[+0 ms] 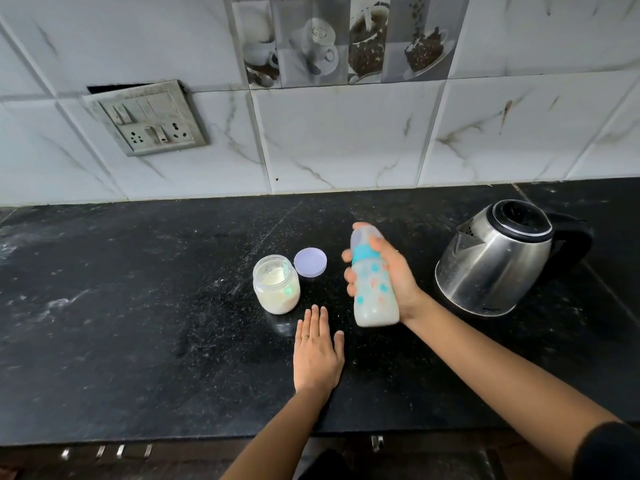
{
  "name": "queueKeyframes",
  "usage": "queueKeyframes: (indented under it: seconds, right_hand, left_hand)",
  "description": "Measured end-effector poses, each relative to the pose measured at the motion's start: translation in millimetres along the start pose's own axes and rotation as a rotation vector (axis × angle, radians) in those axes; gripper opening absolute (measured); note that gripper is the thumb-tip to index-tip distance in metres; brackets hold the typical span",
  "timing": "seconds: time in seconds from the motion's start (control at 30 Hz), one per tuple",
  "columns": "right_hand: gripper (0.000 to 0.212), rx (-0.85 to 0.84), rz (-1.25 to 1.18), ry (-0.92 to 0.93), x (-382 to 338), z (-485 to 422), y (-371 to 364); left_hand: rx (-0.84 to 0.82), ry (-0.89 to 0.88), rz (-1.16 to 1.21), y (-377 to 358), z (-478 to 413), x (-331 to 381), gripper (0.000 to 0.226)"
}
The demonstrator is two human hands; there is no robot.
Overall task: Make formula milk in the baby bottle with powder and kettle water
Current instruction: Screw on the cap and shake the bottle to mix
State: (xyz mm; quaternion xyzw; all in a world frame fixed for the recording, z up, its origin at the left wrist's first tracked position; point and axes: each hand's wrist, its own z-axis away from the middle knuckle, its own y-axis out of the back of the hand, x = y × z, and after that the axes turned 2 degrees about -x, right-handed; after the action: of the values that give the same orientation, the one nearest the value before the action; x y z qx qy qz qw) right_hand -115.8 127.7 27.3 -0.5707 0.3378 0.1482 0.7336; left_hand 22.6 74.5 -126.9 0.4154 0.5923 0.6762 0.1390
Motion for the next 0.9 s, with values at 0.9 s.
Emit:
queueKeyframes:
  seconds: [0.9]
  right_hand:
    - [0.026, 0.254, -0.31, 0.048, -20, -29, -5]
  left_hand:
    - [0.004, -0.001, 0.0, -1, 1, -1, 0.074]
